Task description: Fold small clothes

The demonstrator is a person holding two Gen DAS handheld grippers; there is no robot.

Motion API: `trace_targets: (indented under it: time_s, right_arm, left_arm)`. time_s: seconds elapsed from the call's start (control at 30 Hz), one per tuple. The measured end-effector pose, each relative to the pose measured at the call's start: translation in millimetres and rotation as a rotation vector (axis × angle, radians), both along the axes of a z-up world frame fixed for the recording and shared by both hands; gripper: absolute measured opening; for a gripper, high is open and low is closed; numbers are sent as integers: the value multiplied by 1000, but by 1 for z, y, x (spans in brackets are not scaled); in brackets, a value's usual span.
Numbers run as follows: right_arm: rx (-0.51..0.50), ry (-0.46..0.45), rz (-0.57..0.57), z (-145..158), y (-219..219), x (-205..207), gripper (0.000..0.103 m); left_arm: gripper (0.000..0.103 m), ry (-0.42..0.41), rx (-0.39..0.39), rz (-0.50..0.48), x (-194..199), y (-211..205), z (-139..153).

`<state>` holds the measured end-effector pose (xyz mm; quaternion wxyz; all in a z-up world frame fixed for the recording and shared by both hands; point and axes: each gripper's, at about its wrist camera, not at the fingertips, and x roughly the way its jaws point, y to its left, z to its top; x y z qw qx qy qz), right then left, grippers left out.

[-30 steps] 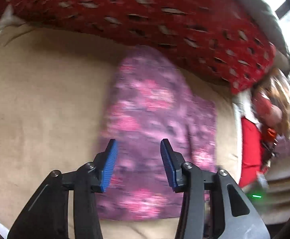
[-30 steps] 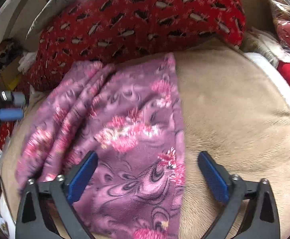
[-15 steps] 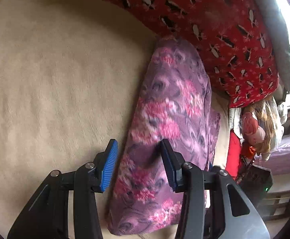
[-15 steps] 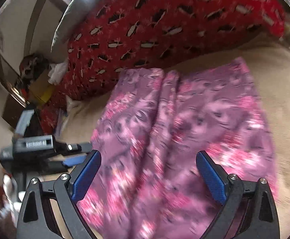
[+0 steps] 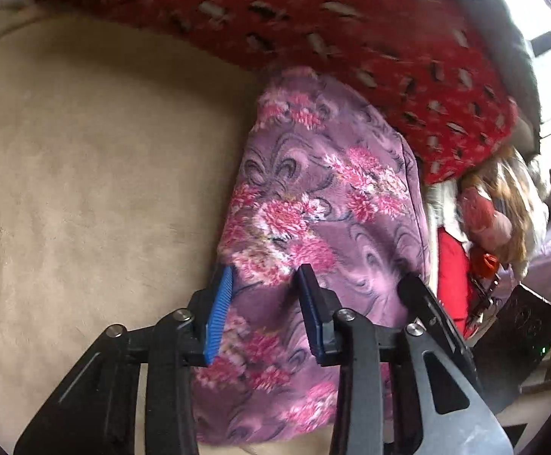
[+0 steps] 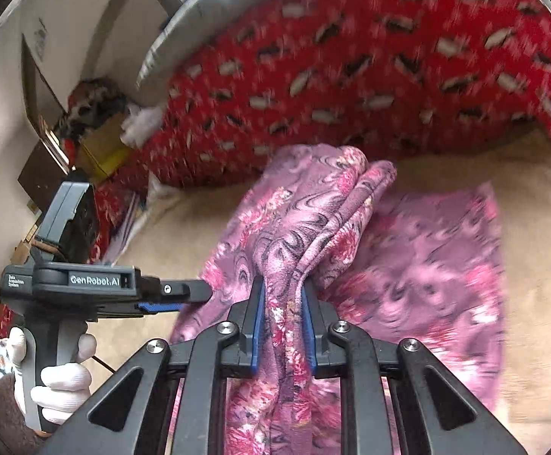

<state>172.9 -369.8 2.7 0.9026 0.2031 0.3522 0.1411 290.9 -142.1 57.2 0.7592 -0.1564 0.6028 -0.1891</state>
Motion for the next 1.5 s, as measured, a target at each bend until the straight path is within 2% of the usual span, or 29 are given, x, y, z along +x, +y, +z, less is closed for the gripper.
trace_targets:
  time_s: [0.1, 0.13, 0.23, 0.3, 0.37, 0.4, 0.5, 0.57, 0.6, 0.63, 0.67, 0.7, 0.73, 0.77, 0.8, 0.83, 0.87, 0.93, 0.97, 1.0, 1.03, 1.1, 1.17, 1.2, 1.23, 1.3, 1.37, 1.43, 1.5]
  right_arm:
    - [-21, -28, -39, 15, -27, -15, 17]
    - [-32, -20, -54, 15, -35, -17, 17]
    - [-37, 54, -102, -6, -62, -17, 17]
    - [-39, 120, -124, -29, -75, -15, 17]
    - [-20, 170, -133, -54, -83, -14, 18]
    - [22, 166, -136, -59, -87, -16, 19]
    - [130, 148, -145, -51, -99, -17, 26]
    - [212, 113, -192, -42, -112, -14, 36]
    - [244, 101, -206, -39, -116, -12, 47]
    - [267, 95, -224, -38, -118, -7, 53]
    - [258, 112, -230, -39, -117, 1, 53]
    - [238, 141, -222, -40, -115, 9, 49]
    - [202, 160, -209, -40, -110, 18, 32]
    - [155, 130, -198, -34, -107, 23, 18]
    - [131, 115, -199, -31, -108, 24, 0]
    - [104, 124, -210, -33, -111, 27, 1]
    - [71, 194, -240, -45, -116, 34, 2]
    - [37, 321, -254, -70, -123, 42, 0]
    - [55, 312, -250, -72, -126, 39, 0]
    - [78, 268, -262, -66, -130, 31, 2]
    - [95, 222, -278, -56, -132, 20, 10]
    - [141, 151, -263, -39, -130, -1, 12]
    - [198, 128, -221, -31, -126, -18, 29]
    - [226, 129, -199, -30, -121, -28, 54]
    - [228, 143, -191, -32, -116, -33, 66]
    - [173, 184, -185, -37, -105, -43, 65]
    - [102, 219, -179, -41, -94, -46, 58]
    - [93, 199, -149, -38, -92, -52, 13]
    - [89, 156, -153, -35, -92, -61, 11]
  left_arm:
    - [34, -83, 137, -25, -10, -18, 11]
    - [34, -82, 165, -34, -12, -23, 8]
    - [34, -5, 192, -61, -14, -31, -19]
    - [39, 41, 198, -63, -16, -34, -38]
    - [47, 38, 209, -48, -17, -32, -40]
    - [47, 33, 199, -47, -17, -29, -36]
    - [47, -12, 185, -27, -9, -19, -20]
    - [50, -24, 163, -14, -7, -14, -15]
    - [51, -17, 162, -7, -3, -15, -16]
    - [51, -6, 160, -10, 0, -18, -20]
    - [51, 5, 165, -22, 1, -24, -24]
    - [51, 1, 198, -38, 1, -32, -29]
    - [51, -14, 222, -43, 0, -36, -31]
    - [51, -26, 238, -48, -2, -40, -33]
    - [51, -37, 254, -52, -3, -43, -35]
    - [54, -47, 274, -53, -4, -44, -37]
    - [58, -54, 284, -52, -5, -46, -37]
    - [59, -71, 308, -52, -8, -46, -33]
    - [59, -80, 315, -57, -10, -45, -30]
    - [59, -94, 328, -63, -12, -45, -27]
    - [59, -104, 349, -68, -15, -46, -26]
    - [59, -110, 357, -74, -18, -48, -24]
    - [59, -117, 368, -75, -22, -48, -23]
    - [59, -121, 374, -76, -24, -48, -22]
    - [59, -121, 380, -75, -26, -49, -22]
    - [59, -121, 385, -77, -29, -51, -20]
    - [59, -128, 387, -82, -36, -49, -15]
    - [59, -139, 394, -85, -40, -47, -10]
    - [59, -154, 411, -93, -45, -47, -9]
